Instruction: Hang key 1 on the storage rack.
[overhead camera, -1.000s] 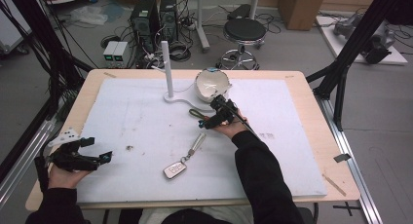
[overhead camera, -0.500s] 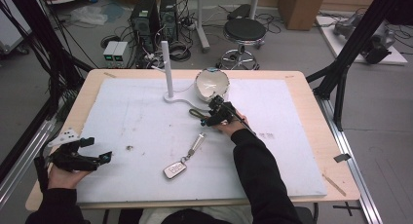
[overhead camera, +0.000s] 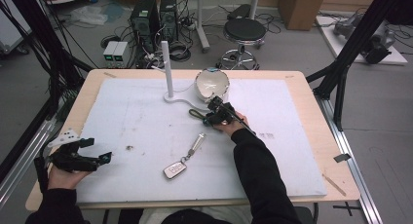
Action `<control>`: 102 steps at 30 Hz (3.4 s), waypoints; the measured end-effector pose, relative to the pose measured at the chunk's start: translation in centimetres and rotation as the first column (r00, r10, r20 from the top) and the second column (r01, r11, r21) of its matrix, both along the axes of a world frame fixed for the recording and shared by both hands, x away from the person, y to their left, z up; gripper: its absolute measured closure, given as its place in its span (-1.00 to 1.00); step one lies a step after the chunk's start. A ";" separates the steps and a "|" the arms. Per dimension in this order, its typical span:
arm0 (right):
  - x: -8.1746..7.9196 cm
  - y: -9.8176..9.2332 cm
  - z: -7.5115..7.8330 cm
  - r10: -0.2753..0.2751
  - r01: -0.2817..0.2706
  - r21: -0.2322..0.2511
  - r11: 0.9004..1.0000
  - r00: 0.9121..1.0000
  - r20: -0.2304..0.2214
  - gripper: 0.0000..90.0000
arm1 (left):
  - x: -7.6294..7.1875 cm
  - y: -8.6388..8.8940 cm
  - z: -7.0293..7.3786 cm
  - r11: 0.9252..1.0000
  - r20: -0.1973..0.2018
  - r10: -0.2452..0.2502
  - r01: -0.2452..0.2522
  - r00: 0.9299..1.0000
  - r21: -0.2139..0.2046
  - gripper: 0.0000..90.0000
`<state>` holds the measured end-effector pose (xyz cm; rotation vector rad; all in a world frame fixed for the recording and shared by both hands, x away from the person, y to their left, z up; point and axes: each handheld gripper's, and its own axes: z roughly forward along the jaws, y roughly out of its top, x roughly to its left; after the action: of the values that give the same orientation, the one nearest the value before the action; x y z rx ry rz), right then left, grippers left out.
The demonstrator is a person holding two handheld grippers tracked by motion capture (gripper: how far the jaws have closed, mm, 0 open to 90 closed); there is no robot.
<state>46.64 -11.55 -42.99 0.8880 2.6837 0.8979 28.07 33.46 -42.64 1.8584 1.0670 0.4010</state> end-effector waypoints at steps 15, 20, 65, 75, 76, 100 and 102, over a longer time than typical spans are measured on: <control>-0.4 -0.4 0.8 -0.004 0.004 -0.006 1.000 1.000 0.011 0.62 | 0.0 0.0 -0.1 1.000 -0.003 -0.001 0.001 1.000 -0.002 -0.96; -0.8 -0.8 1.8 -0.002 0.002 -0.001 1.000 1.000 0.019 0.62 | 0.0 0.1 -0.1 1.000 -0.005 -0.004 0.004 1.000 -0.008 -0.96; -0.9 -0.2 13.3 0.044 -0.066 0.163 0.984 0.990 0.133 0.62 | 0.1 0.2 -0.2 1.000 -0.006 -0.003 0.003 1.000 -0.021 -0.96; 0.0 1.2 14.9 0.066 -0.088 0.154 0.984 0.987 0.144 0.62 | 0.2 0.2 -0.2 1.000 -0.005 -0.003 0.003 1.000 -0.025 -0.96; 0.1 1.5 15.5 0.070 -0.094 0.162 0.982 0.986 0.151 0.62 | 0.2 0.2 -0.2 1.000 -0.005 -0.004 0.004 1.000 -0.025 -0.96; 0.7 5.3 19.6 0.125 -0.154 0.125 0.980 0.969 0.213 0.62 | 0.1 0.3 -0.1 0.999 0.002 0.000 0.000 1.000 -0.032 -0.96; 0.8 5.9 19.8 0.127 -0.154 0.109 0.982 0.967 0.220 0.61 | 0.1 0.3 -0.1 1.000 0.002 -0.002 0.002 1.000 -0.029 -0.96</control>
<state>47.49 -5.62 -23.16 0.5904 2.5535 1.1331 28.19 33.77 -42.78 1.8335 1.0643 0.3838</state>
